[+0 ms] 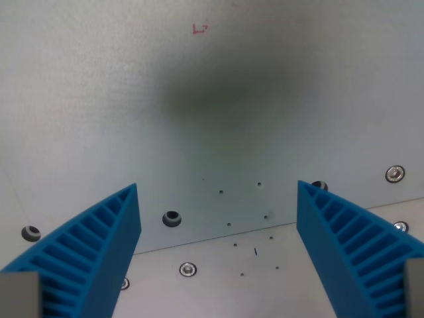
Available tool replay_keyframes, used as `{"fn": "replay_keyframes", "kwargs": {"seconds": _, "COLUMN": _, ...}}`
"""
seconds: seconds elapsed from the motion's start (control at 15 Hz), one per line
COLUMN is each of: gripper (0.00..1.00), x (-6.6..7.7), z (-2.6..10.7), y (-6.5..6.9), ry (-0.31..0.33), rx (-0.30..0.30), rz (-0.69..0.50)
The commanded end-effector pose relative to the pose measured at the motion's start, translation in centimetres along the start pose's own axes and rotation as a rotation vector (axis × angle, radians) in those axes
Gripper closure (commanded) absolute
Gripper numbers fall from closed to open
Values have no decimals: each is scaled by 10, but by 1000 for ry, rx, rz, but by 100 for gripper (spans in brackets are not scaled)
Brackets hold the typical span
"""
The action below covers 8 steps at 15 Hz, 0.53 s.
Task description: Move in base negative y
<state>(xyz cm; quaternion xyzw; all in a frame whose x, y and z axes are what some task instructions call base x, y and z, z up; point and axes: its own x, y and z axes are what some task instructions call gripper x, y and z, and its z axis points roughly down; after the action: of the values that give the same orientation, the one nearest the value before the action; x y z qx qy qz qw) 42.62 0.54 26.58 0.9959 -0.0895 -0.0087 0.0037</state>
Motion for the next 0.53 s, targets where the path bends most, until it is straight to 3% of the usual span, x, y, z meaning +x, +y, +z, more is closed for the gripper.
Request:
{"fn": "replay_keyframes", "kwargs": {"seconds": 0.07, "gripper": 0, "x": 2, "z": -3, "y": 5, "ry": 6, "rx": 1, "rz": 1}}
{"fn": "replay_keyframes", "kwargs": {"seconds": 0.53, "gripper": 0, "x": 15, "z": -2, "y": 40, "ry": 6, "rx": 1, "rz": 1}}
